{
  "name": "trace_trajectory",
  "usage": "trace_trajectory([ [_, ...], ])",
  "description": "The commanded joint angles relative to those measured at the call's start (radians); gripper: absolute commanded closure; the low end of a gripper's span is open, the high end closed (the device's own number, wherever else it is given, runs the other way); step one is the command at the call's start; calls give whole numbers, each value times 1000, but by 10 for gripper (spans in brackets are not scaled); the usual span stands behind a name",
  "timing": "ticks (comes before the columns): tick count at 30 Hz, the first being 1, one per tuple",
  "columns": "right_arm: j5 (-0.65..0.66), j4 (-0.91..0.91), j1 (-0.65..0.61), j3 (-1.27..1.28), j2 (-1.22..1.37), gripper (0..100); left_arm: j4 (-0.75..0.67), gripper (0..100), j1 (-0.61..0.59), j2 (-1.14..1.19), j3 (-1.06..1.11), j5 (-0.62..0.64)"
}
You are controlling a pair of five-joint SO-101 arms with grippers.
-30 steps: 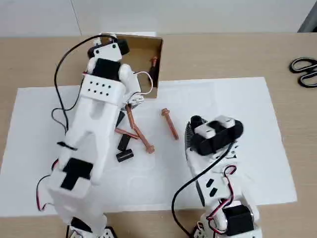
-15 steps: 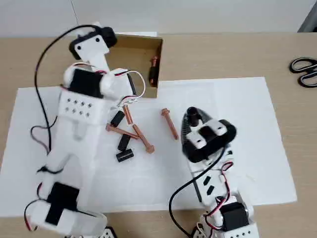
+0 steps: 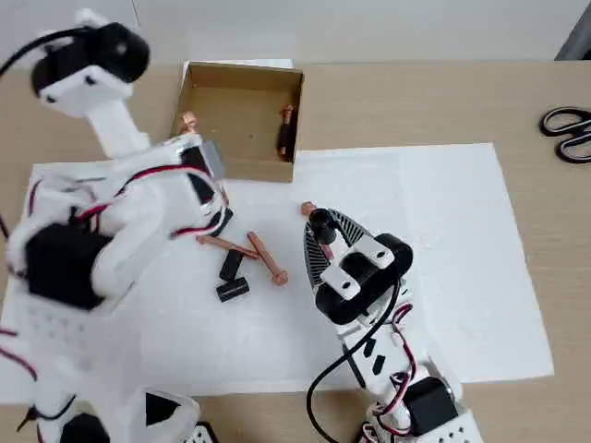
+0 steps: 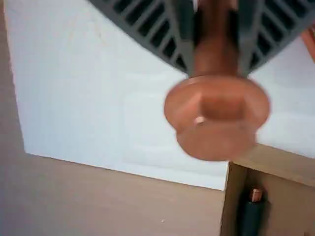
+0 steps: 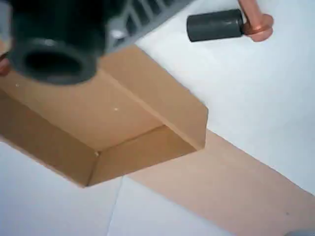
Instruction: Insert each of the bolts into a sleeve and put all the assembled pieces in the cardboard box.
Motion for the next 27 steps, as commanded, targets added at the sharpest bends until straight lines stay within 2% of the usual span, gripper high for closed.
trace_trajectory([
  [1, 9, -27, -4, -8, -13, 995, -31, 994, 3, -41, -2, -9],
  [8, 9, -28, -5, -15, -13, 995, -11, 994, 3, -114, 21, -5],
  [14, 9, -30, -5, -15, -13, 995, -121, 994, 8, -304, 254, -14],
  [17, 9, -59, -5, -15, -13, 995, -292, 994, 6, -404, 443, -64],
  [21, 9, -114, -5, -11, -13, 995, -680, 994, 9, -537, 696, -94],
  [27, 9, -120, -39, -12, -13, 995, -1106, 994, 11, -601, 938, -92],
])
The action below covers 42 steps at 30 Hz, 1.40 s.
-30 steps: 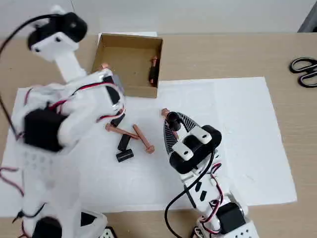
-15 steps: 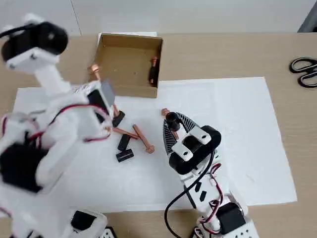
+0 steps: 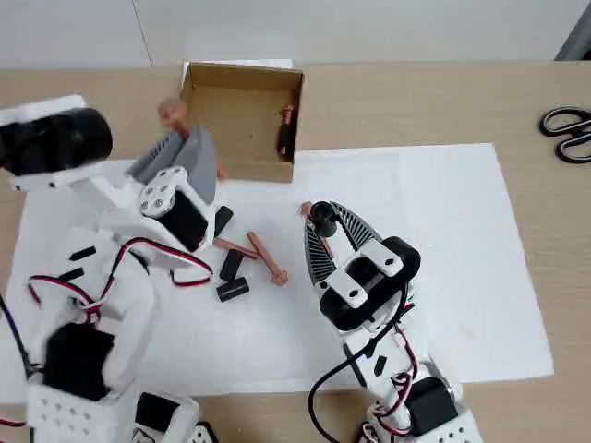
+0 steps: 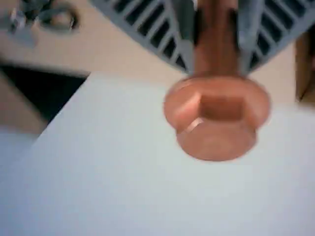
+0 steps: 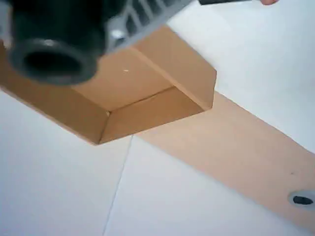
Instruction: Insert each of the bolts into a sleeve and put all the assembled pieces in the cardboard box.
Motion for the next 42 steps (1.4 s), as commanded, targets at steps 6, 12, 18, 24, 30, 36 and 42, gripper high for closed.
trace_trajectory([
  [6, 12, -31, -111, -11, -13, 995, -351, 994, 94, -29, 119, -15],
  [12, 12, -165, -111, -9, -13, 995, -351, 994, 272, -23, 148, -207],
  [18, 12, -183, -108, 8, -13, 995, -296, 994, 281, -31, 194, -221],
  [24, 12, -183, -107, 66, -13, 995, -267, 994, 282, -100, 191, -219],
  [30, 14, -185, -107, 63, -13, 995, -115, 994, 282, -160, 193, -218],
  [36, 15, -185, -107, 61, -13, 995, -123, 994, 342, -155, 211, -199],
  [42, 15, -185, -107, 61, -13, 995, -226, 994, 358, -160, 349, -199],
])
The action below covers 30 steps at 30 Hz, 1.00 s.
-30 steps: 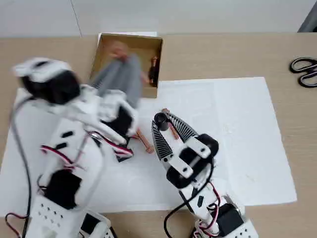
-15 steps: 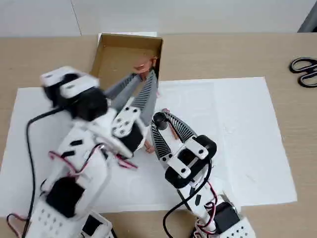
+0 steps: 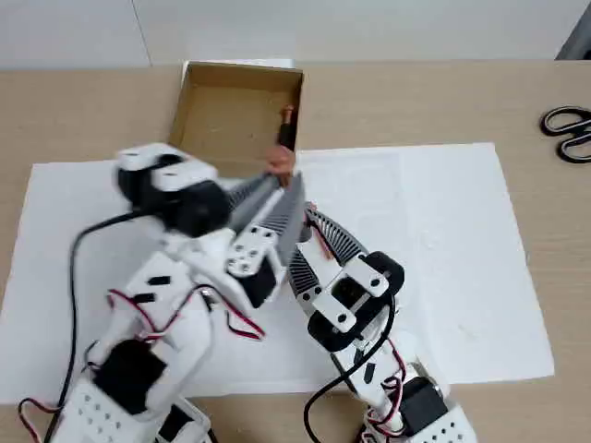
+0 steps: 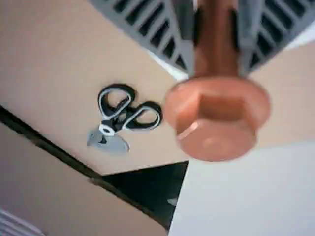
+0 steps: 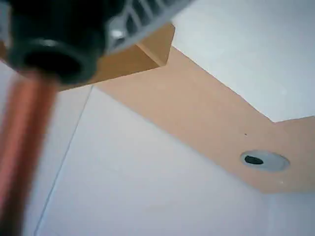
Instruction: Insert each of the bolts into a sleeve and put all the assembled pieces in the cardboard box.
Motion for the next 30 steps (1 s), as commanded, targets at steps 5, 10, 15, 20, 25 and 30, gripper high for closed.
trace_trajectory([
  [5, 6, -28, -2, -15, -15, 995, -60, 994, 0, -20, 25, 0],
  [10, 6, -28, -2, -15, -15, 995, -60, 994, -2, -21, 31, -97],
  [15, 6, -28, -2, -15, -15, 995, -55, 994, 0, -21, 33, -124],
  [20, 6, -28, -2, -29, -15, 995, -55, 994, 0, -21, 33, -124],
  [25, 6, -27, -2, -48, -15, 995, -48, 994, -2, -21, 33, -124],
  [30, 5, -27, 24, -49, -15, 995, 46, 994, -2, -21, 31, -123],
])
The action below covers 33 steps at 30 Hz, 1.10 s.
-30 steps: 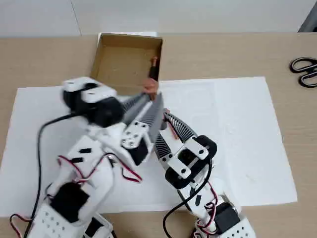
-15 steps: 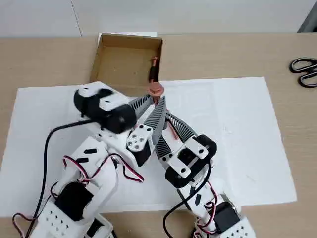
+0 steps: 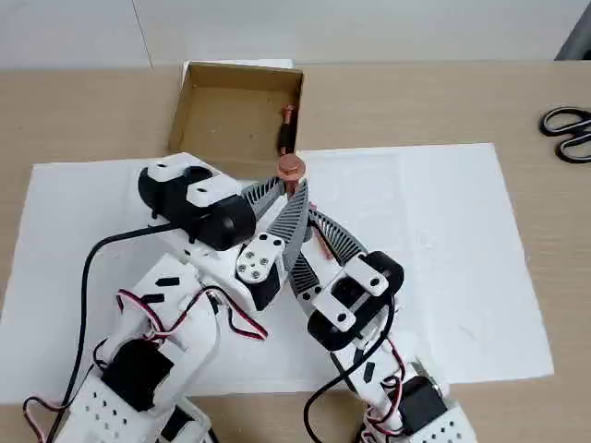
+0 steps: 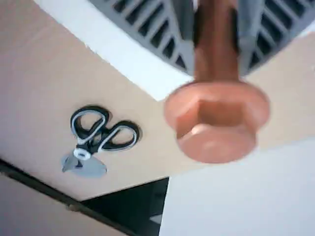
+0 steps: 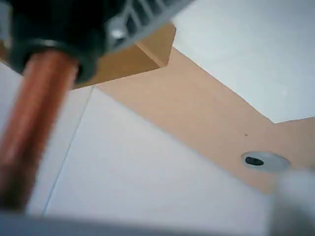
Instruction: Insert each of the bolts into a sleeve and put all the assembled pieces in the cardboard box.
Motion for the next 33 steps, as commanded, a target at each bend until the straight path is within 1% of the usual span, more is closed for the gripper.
trace_trajectory([
  [1, 3, -25, 36, -55, -13, 995, 51, 994, -5, -12, -4, -3],
  [4, 2, -25, 62, -77, -13, 995, 78, 994, -5, -20, -4, 5],
  [7, 2, -25, 62, -81, -13, 995, 74, 994, -20, -68, 10, 69],
  [9, 2, -24, 62, -81, -13, 995, 71, 994, -40, -97, 45, 84],
  [12, 2, -27, 62, -81, -13, 995, 71, 994, -48, -127, 88, 84],
  [17, 2, -27, 61, -81, -13, 995, 37, 994, -48, -129, 97, 84],
  [21, 2, -27, 59, -81, -13, 995, 41, 994, -48, -104, 96, 83],
  [26, 2, -22, 59, -81, -13, 995, 40, 991, -40, -28, 90, 9],
  [28, 2, -21, 59, -81, -13, 995, 41, 972, -40, -25, 90, 6],
  [33, 2, -21, 59, -81, -13, 995, 48, 858, -40, -25, 91, 6],
])
